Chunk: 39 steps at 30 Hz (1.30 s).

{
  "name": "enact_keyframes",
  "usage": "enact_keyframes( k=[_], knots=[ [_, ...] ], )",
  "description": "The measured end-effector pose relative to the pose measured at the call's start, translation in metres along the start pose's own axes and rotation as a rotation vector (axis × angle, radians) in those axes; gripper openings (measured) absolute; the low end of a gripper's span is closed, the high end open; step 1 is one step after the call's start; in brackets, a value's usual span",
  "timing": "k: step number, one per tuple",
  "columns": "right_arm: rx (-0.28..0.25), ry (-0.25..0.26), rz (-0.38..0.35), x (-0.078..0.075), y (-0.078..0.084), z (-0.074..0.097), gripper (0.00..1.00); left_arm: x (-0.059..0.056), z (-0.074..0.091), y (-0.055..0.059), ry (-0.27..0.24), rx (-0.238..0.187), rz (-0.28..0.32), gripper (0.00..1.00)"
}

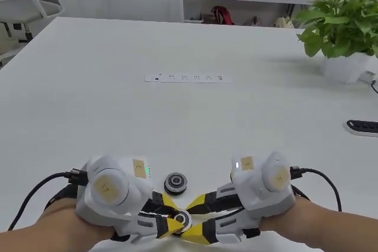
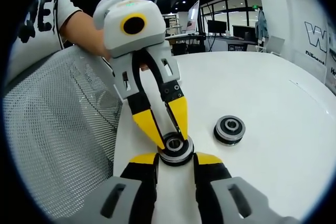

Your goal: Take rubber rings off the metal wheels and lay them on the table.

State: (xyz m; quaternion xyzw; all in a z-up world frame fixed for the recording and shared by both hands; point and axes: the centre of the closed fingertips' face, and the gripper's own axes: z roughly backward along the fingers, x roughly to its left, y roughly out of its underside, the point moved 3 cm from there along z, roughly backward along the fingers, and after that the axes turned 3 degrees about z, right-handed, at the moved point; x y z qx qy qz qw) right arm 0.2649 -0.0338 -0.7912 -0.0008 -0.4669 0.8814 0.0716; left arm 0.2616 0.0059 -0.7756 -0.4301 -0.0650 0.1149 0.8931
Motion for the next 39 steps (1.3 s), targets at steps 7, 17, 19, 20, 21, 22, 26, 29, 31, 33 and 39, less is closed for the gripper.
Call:
enact_keyframes(
  k=[7,17,19,20,21,22,26,29,31,33,39],
  knots=[
    [0.007,-0.004,-0.007,0.0001,0.0030,0.0037,0.19,-0.0001,0.0000,0.0000,-0.001,0.000,0.001,0.13],
    [0.008,-0.006,-0.013,-0.0002,0.0036,0.0050,0.17,0.0001,-0.0003,-0.0002,-0.002,-0.002,0.003,0.13],
    [0.007,-0.006,-0.015,-0.0002,0.0036,0.0052,0.16,0.0001,-0.0003,-0.0002,-0.002,-0.002,0.002,0.13],
    [0.008,-0.006,-0.015,-0.0001,0.0035,0.0051,0.16,0.0001,-0.0003,-0.0002,-0.001,-0.002,0.003,0.13],
    [0.009,-0.007,-0.012,-0.0001,0.0034,0.0050,0.17,0.0001,-0.0002,-0.0002,-0.001,-0.002,0.003,0.13],
    [0.011,-0.008,-0.005,0.0000,0.0030,0.0047,0.17,0.0001,-0.0002,-0.0002,-0.001,-0.002,0.002,0.13],
    [-0.002,-0.006,0.008,0.0008,-0.0025,0.0009,0.22,0.0000,-0.0003,-0.0002,-0.001,-0.001,0.002,0.13],
    [0.004,-0.004,0.018,0.0007,-0.0023,-0.0009,0.23,-0.0001,-0.0003,-0.0001,-0.002,-0.001,0.002,0.13],
    [0.006,-0.001,0.024,0.0007,-0.0022,-0.0009,0.23,0.0000,-0.0003,-0.0001,-0.002,-0.001,0.002,0.13],
    [0.006,0.000,0.026,0.0006,-0.0021,-0.0005,0.23,0.0000,-0.0002,-0.0001,-0.002,-0.001,0.002,0.13],
    [0.007,-0.001,0.022,0.0004,-0.0008,0.0017,0.21,0.0002,-0.0001,-0.0001,-0.002,-0.002,0.002,0.13]
  ],
)
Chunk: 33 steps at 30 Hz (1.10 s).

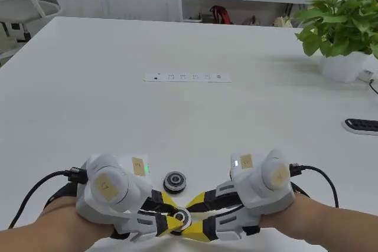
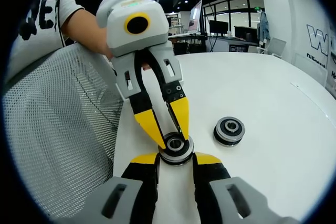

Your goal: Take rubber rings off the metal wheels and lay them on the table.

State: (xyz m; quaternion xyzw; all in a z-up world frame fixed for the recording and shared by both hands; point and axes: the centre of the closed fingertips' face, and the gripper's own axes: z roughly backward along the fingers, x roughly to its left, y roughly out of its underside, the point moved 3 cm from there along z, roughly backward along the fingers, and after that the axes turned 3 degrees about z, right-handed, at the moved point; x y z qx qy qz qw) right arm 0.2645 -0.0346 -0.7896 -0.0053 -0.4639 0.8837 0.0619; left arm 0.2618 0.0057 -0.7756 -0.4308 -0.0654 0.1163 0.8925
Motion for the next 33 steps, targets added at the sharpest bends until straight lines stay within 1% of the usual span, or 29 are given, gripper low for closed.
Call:
enact_keyframes(
  k=[6,16,33],
  knots=[
    [0.010,-0.004,0.000,-0.0003,0.0032,0.0017,0.19,0.0002,0.0000,0.0001,0.000,-0.001,0.001,0.13],
    [0.008,-0.005,-0.006,-0.0001,0.0038,0.0026,0.17,-0.0001,0.0001,0.0005,-0.001,-0.002,0.004,0.13],
    [0.007,-0.010,-0.038,-0.0005,0.0053,0.0051,0.13,-0.0001,0.0002,0.0004,0.000,-0.004,0.005,0.13]
  ],
)
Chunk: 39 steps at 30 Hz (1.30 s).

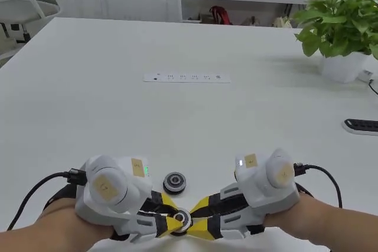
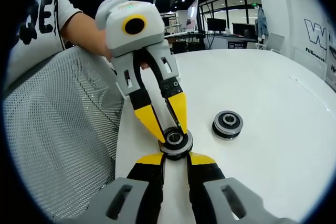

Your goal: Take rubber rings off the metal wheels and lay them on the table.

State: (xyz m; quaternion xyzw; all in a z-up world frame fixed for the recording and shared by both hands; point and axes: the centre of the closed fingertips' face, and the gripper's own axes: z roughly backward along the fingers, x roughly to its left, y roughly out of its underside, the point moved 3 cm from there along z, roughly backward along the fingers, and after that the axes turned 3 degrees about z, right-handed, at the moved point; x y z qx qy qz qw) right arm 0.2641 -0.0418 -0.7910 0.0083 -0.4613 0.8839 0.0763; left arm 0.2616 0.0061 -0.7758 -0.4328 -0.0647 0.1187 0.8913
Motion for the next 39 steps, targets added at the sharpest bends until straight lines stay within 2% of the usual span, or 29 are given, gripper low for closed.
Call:
enact_keyframes(
  k=[12,39],
  knots=[
    [0.000,0.003,-0.022,-0.0010,0.0010,0.0016,0.08,0.0011,0.0003,0.0001,-0.006,0.002,0.002,0.13],
    [-0.004,0.006,-0.056,-0.0013,0.0016,0.0031,0.04,0.0013,0.0002,0.0001,-0.008,0.003,0.005,0.13]
  ],
)
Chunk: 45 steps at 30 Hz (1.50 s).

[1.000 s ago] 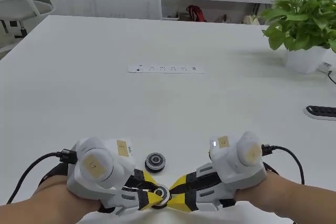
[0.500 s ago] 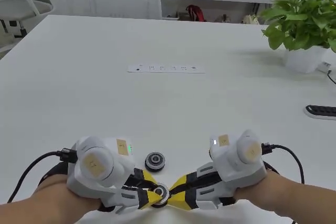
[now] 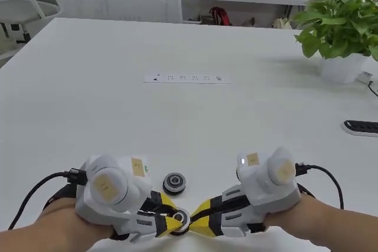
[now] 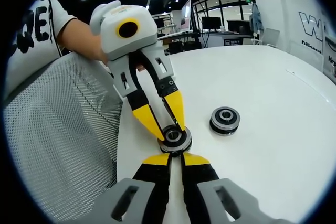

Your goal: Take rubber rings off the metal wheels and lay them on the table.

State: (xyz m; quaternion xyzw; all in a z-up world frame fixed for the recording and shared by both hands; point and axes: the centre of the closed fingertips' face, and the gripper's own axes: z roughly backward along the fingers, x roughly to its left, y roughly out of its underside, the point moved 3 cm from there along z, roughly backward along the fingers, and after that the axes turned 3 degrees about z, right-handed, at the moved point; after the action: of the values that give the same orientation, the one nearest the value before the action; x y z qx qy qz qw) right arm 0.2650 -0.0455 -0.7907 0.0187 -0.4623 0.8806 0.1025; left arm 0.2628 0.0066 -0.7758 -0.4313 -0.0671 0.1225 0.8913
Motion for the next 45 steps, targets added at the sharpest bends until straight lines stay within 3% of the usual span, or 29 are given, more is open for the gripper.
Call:
enact_keyframes(
  k=[20,21,34,45],
  knots=[
    [-0.008,-0.005,-0.064,-0.0011,0.0007,0.0012,0.00,0.0003,0.0000,0.0000,-0.002,0.001,0.003,0.13],
    [-0.004,-0.007,-0.096,-0.0017,0.0010,0.0012,0.00,0.0003,0.0001,0.0001,-0.002,0.001,0.003,0.13],
    [-0.009,-0.010,-0.038,-0.0001,0.0003,0.0014,0.03,0.0007,-0.0001,0.0002,-0.003,0.001,0.003,0.13],
    [-0.020,0.016,0.029,-0.0032,-0.0027,0.0031,0.13,0.0010,0.0000,0.0000,-0.003,0.001,0.003,0.13]
  ],
)
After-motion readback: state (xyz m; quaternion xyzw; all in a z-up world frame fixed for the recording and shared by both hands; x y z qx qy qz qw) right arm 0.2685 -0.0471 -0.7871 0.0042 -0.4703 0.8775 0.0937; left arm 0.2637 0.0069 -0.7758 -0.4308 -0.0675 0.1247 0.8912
